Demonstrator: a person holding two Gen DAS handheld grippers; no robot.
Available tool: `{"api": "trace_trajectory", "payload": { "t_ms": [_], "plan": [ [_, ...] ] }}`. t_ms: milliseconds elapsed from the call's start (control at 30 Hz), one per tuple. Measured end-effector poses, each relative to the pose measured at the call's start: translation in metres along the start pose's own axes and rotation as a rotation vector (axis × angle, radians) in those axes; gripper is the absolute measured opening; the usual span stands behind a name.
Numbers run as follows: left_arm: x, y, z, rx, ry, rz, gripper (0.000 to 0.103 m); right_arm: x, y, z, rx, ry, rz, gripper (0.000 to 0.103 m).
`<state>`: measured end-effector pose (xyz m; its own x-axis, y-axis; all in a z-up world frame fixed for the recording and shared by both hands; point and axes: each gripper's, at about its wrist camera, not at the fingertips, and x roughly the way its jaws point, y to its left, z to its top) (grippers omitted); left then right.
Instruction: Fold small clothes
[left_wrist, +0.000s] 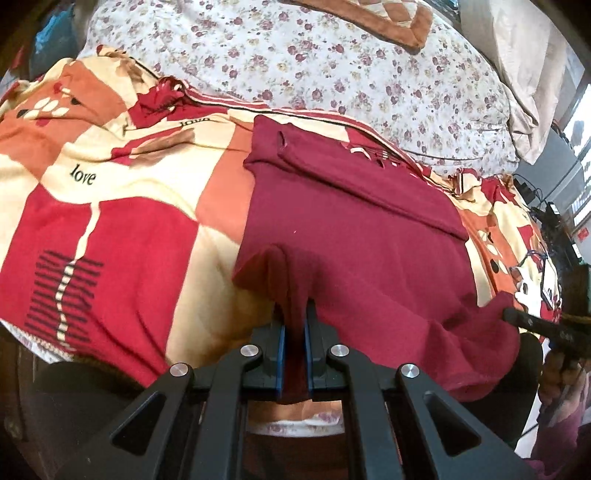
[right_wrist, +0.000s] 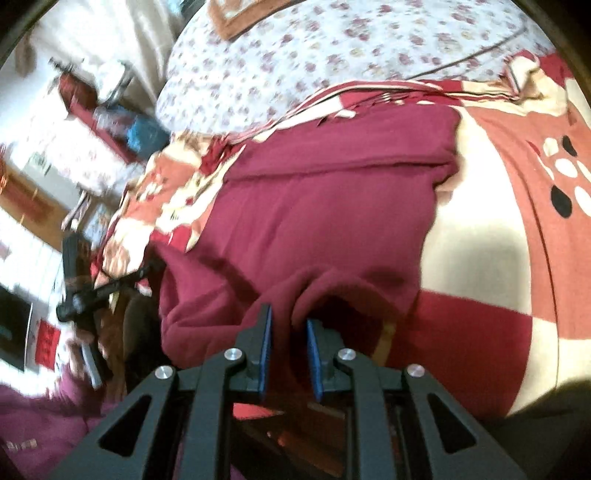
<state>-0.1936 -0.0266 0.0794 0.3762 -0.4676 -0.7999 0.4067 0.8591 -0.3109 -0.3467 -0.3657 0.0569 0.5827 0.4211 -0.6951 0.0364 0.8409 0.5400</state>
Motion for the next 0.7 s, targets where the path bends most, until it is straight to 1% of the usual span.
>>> {"api": "trace_trajectory", "payload": {
  "t_ms": [33,100,200,267,333,367,400,467,567,700],
  "plan": [
    [0.004,0.000,0.002,-0.004,0.003,0.007,0.000,0.005,-0.007,0.005,0.035,-0.016,-0.012,0.018],
    [0.014,0.001,0.004,-0.020,0.018,0.021,0.000,0.020,-0.013,0.013,0.057,-0.002,-0.026,0.019],
    [0.027,0.003,0.005,-0.035,0.040,0.038,0.000,0.050,-0.021,0.021,0.067,0.043,-0.081,0.027],
    [0.032,0.004,0.005,-0.040,0.044,0.041,0.000,0.062,-0.022,0.022,0.066,0.064,-0.095,0.031],
    [0.035,0.005,0.005,-0.046,0.049,0.042,0.000,0.061,-0.021,0.022,0.062,0.065,-0.086,0.040],
    [0.037,0.005,0.004,-0.049,0.053,0.043,0.000,0.058,-0.022,0.022,0.073,0.073,-0.068,0.048],
    [0.039,0.006,0.004,-0.048,0.058,0.047,0.000,0.054,-0.023,0.020,0.088,0.079,-0.049,0.053],
    [0.042,0.005,0.004,-0.044,0.061,0.052,0.000,0.045,-0.023,0.016,0.104,0.084,-0.012,0.058],
    [0.044,0.003,0.004,-0.033,0.059,0.060,0.000,0.040,-0.021,0.003,0.079,0.129,-0.004,0.060],
    [0.049,0.005,0.006,-0.038,0.069,0.059,0.000,0.047,-0.020,-0.020,0.080,0.216,0.021,0.060]
  ]
}}
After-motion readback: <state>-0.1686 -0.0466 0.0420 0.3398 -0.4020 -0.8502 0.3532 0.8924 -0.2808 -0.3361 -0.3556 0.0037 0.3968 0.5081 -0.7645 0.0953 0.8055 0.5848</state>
